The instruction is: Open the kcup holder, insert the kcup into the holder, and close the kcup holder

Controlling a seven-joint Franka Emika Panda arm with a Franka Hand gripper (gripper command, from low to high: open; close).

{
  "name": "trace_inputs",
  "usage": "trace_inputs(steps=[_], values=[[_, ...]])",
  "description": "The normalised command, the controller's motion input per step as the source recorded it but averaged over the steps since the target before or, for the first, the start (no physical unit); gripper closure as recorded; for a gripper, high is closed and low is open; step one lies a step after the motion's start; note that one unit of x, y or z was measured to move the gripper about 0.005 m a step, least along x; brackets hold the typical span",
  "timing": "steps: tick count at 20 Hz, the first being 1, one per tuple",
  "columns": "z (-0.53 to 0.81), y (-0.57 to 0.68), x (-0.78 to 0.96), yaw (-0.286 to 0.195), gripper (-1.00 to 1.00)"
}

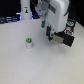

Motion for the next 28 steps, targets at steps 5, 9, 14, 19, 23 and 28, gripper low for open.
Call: trace_inputs(steps=[5, 9, 14, 19, 23, 28], values=[[-0.14, -0.49, -0.27, -0.224, -1.00], [-0.23, -0.52, -0.26, -0.221, -1.00], [-0.34, -0.53, -0.25, -0.218, -1.00], [-0.43, -0.41, -0.29, -0.181, -1.00], [-0.45, -0.37, -0.27, -0.170, -1.00], [-0.26, -0.27, -0.26, -0.189, -1.00]])
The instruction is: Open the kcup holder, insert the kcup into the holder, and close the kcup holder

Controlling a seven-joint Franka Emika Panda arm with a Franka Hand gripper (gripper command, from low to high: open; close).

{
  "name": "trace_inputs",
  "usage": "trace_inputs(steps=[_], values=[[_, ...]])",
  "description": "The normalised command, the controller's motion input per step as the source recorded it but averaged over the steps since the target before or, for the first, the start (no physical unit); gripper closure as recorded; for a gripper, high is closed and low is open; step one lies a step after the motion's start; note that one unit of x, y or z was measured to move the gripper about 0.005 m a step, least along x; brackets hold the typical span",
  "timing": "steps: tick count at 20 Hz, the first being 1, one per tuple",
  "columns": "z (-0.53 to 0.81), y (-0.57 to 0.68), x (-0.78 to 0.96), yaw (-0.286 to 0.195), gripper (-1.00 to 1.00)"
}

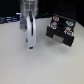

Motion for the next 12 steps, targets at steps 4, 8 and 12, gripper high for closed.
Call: trace_inputs(steps=[4, 8, 12], values=[[0.01, 0.00, 0.01, -0.016, -1.00], [0.03, 0.11, -0.07, -0.005, -1.00], [0.05, 0.14, -0.07, -0.002, -1.00]])
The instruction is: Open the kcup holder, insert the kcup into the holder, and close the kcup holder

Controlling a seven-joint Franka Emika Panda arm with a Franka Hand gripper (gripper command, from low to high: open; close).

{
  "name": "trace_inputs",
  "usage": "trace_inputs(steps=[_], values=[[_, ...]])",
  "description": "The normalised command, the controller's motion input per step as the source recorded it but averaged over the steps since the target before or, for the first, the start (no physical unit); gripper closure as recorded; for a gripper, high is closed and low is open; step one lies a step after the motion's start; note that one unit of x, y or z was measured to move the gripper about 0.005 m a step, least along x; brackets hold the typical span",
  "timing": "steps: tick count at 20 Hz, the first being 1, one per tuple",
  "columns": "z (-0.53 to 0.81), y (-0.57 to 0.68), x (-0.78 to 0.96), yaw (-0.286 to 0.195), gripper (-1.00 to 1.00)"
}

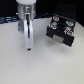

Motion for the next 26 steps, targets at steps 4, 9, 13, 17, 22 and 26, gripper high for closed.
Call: trace_inputs(steps=[4, 9, 13, 17, 22, 26], values=[[0.02, 0.20, -0.45, -0.040, -1.00], [0.00, 0.15, -0.62, -0.059, -1.00], [-0.04, 0.04, -0.39, -0.034, -1.00], [-0.23, -0.07, -0.13, -0.117, -1.00], [-0.27, -0.13, 0.10, -0.180, -1.00], [-0.29, -0.15, 0.09, -0.184, -1.00]])
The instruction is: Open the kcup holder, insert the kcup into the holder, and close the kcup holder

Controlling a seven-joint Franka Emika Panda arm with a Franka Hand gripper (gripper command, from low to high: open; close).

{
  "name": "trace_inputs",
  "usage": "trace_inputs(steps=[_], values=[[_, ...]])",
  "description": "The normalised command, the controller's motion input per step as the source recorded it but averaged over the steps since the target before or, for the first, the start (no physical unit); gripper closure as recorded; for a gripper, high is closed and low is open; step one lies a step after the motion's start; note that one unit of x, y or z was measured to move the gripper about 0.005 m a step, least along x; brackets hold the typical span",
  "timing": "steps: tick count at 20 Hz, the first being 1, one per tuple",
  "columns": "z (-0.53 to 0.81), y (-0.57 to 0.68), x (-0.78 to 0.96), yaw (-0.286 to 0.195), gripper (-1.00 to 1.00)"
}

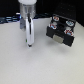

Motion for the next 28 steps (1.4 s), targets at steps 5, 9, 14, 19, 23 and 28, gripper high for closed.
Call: trace_inputs(steps=[5, 9, 14, 19, 23, 28], values=[[-0.32, -0.10, 0.01, -0.152, -1.00], [-0.18, -0.03, -0.01, -0.130, -1.00], [-0.06, 0.00, 0.01, -0.129, 1.00], [-0.02, 0.00, -0.02, -0.048, 1.00], [0.01, 0.04, 0.00, -0.044, 1.00], [0.01, 0.05, 0.00, -0.007, 1.00]])
